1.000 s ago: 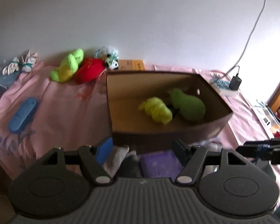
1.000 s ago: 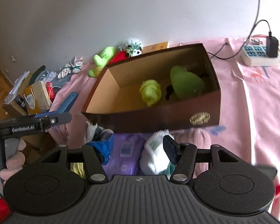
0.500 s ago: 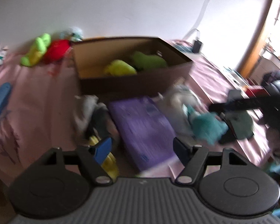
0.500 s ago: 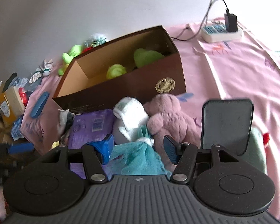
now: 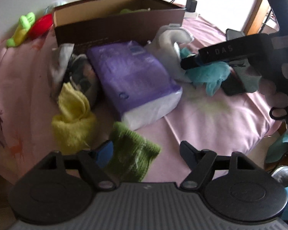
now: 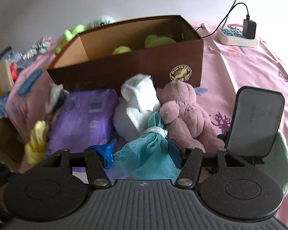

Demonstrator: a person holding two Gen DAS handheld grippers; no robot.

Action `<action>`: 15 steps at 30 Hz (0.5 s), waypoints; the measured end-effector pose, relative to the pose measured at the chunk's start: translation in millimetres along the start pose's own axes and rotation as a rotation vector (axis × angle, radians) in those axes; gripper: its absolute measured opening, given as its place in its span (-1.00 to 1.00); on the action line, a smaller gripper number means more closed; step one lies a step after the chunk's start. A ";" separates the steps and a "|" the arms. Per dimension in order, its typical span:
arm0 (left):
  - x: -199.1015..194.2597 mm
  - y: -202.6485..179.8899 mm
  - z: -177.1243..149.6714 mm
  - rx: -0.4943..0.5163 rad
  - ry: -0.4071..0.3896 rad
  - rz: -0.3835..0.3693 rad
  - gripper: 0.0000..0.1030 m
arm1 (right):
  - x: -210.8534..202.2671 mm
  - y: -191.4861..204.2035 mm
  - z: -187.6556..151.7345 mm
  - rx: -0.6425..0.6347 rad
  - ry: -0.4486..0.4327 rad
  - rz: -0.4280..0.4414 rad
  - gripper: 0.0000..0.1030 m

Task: Organize soft objects
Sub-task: 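Grasp teal mesh loofah with right gripper while left gripper grasps dark green knit cloth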

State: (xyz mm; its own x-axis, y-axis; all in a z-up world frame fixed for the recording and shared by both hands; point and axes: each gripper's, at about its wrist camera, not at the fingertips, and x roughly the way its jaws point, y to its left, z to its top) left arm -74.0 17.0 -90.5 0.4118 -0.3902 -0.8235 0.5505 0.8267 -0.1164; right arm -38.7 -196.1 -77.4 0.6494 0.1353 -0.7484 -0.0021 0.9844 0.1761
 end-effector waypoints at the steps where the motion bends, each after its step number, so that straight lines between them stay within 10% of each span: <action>1: 1.4 0.6 -0.5 -0.004 0.002 0.008 0.49 | 2.0 0.8 -2.1 -0.005 0.004 -0.007 -0.17; 9: 13.0 0.1 -0.3 0.023 -0.005 0.035 0.49 | -1.3 -7.6 -15.5 0.022 0.013 -0.019 -0.79; 15: 15.5 -1.6 -2.0 0.056 -0.006 0.031 0.03 | -15.4 -18.4 -25.2 0.068 0.008 0.005 -1.00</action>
State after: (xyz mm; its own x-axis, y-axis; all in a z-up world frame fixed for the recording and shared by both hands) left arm -70.0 10.4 -104.2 0.4334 -0.3672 -0.8230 0.5774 0.8143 -0.0593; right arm -67.8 -213.5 -85.2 0.6431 0.1411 -0.7526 0.0468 0.9738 0.2226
